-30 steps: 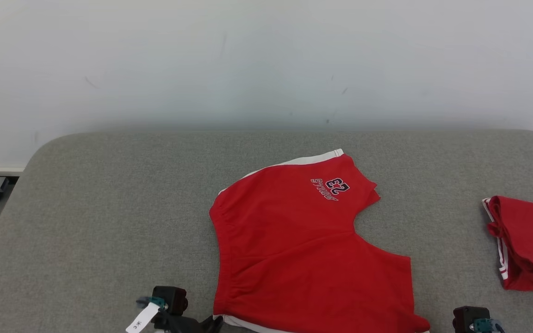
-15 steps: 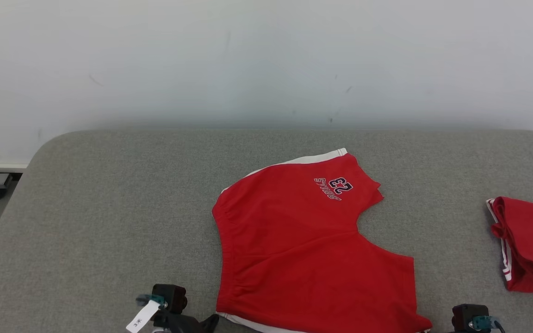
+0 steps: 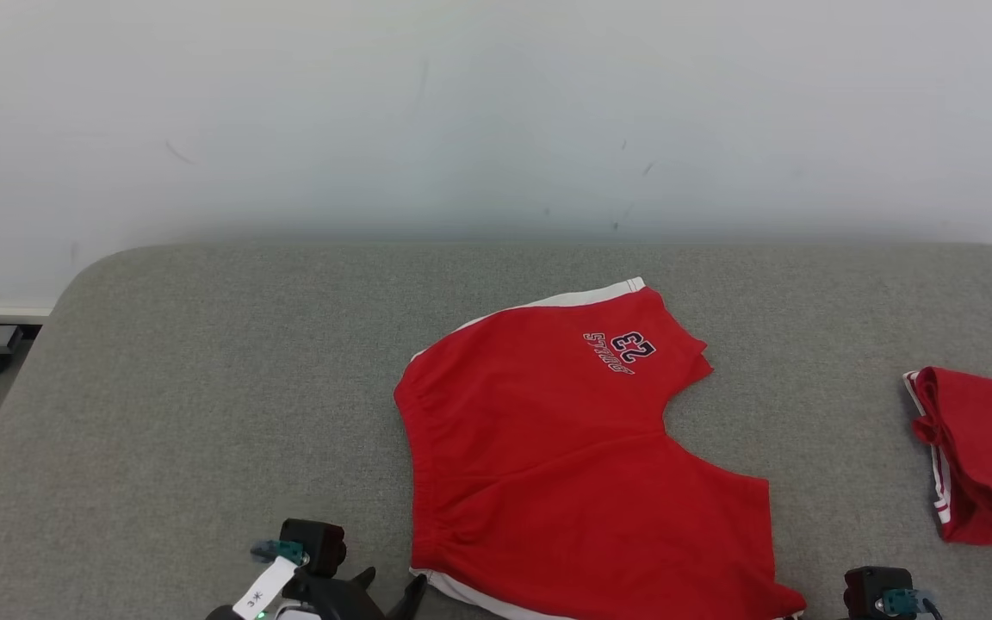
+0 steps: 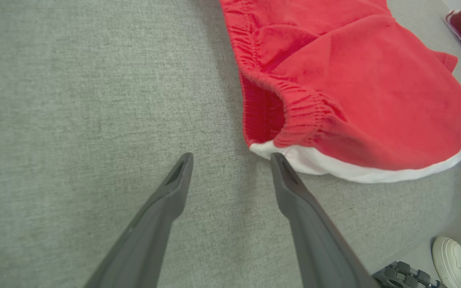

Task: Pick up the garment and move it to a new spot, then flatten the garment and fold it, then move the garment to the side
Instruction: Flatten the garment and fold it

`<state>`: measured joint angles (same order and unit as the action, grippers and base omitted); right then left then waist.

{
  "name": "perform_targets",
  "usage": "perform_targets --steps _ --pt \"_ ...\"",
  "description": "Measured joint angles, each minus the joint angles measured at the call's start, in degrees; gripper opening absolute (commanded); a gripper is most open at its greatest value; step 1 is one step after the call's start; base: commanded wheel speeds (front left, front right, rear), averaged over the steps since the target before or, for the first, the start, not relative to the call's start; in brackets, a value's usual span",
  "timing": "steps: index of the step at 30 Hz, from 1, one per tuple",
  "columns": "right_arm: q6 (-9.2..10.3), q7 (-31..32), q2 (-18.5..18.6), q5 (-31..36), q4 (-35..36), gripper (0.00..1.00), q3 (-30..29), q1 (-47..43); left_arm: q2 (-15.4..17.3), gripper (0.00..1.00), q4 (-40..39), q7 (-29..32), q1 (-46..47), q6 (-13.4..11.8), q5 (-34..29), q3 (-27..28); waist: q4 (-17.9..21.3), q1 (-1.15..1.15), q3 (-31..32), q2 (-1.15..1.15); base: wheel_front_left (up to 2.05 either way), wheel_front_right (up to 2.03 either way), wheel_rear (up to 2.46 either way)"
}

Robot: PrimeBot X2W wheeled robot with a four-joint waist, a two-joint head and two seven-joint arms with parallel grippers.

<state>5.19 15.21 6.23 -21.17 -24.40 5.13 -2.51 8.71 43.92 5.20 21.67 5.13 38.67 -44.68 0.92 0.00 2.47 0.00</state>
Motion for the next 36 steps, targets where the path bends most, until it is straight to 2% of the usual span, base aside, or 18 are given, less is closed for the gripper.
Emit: perform_targets --steps 7,8,9,10,11,13,14,15,16,17,25,30,36 --pt "-0.16 -0.1 0.0 0.0 0.0 0.00 0.1 0.1 -0.6 1.00 -0.1 -0.8 0.0 0.5 -0.9 -0.8 0.2 0.00 0.0 0.00 0.00 0.00 0.00" --pt "-0.16 -0.1 0.0 0.0 0.0 0.00 0.1 0.1 -0.6 0.93 -0.2 -0.8 0.1 0.9 -0.9 -1.0 0.3 0.00 0.0 0.00 0.00 0.00 0.00" --pt "-0.16 -0.1 0.0 0.0 0.0 0.00 0.2 0.1 -0.6 0.67 -0.2 -0.8 0.1 1.0 -0.9 -1.1 0.3 0.00 -0.1 0.00 0.00 0.00 0.00" --pt "-0.16 -0.1 0.0 0.0 -0.1 0.00 0.2 0.1 -0.7 0.48 -0.2 -1.1 0.1 1.0 -0.9 -1.2 0.4 0.00 -0.1 0.00 0.00 0.00 0.00" --pt "-0.16 -0.1 0.0 0.0 -0.1 0.00 0.2 0.1 -0.7 0.37 -0.2 -1.2 0.1 1.0 -0.9 -1.4 0.4 0.00 -0.1 0.00 0.00 0.00 0.00" --pt "-0.16 -0.1 0.0 0.0 -0.1 0.00 0.1 0.1 -0.6 0.27 -0.2 -1.2 0.1 1.0 -0.9 -1.6 0.4 0.00 -0.1 0.00 0.00 0.00 0.00" --pt "-0.16 -0.1 0.0 0.0 -0.1 0.00 0.1 0.1 -0.6 0.13 -0.2 -1.2 0.1 1.0 -0.9 -1.7 0.4 0.00 -0.1 0.00 0.00 0.00 0.00" --pt "-0.16 -0.2 0.0 0.0 -0.1 0.00 0.1 0.1 -0.6 0.06 -0.2 -1.2 0.1 1.0 -0.9 -1.8 0.5 0.00 -0.1 0.00 0.00 0.00 0.00" --pt "-0.16 -0.2 0.0 0.0 -0.1 0.00 0.1 0.1 -0.6 0.06 -0.2 -1.2 0.1 1.0 -0.9 -1.9 0.5 0.00 -0.1 0.00 0.00 0.00 0.00" --pt "-0.18 -0.2 0.0 0.0 -0.2 0.00 0.1 0.1 -0.6 0.00 -0.2 -1.4 0.1 1.2 -0.9 -1.9 0.4 0.00 -0.1 0.00 0.00 0.00 0.00" --pt "-0.24 -0.2 0.0 0.0 -0.6 0.00 0.2 0.4 -0.5 0.00 -0.1 -1.8 0.1 1.5 -0.9 -2.3 0.4 0.00 -0.1 0.00 0.00 0.00 0.00" --pt "-1.54 -0.7 -0.6 -4.2 1.3 0.00 -2.0 0.4 0.1 0.00 -0.4 -2.2 0.1 1.9 -0.6 -2.2 0.3 0.00 0.2 0.00 0.00 0.00 0.00" --pt "-3.26 -2.1 0.6 -6.7 7.9 0.00 -4.6 -0.2 1.2 0.00 -2.3 -2.8 0.1 2.0 1.2 -1.5 0.2 0.00 0.8 0.00 0.00 0.00 0.00"
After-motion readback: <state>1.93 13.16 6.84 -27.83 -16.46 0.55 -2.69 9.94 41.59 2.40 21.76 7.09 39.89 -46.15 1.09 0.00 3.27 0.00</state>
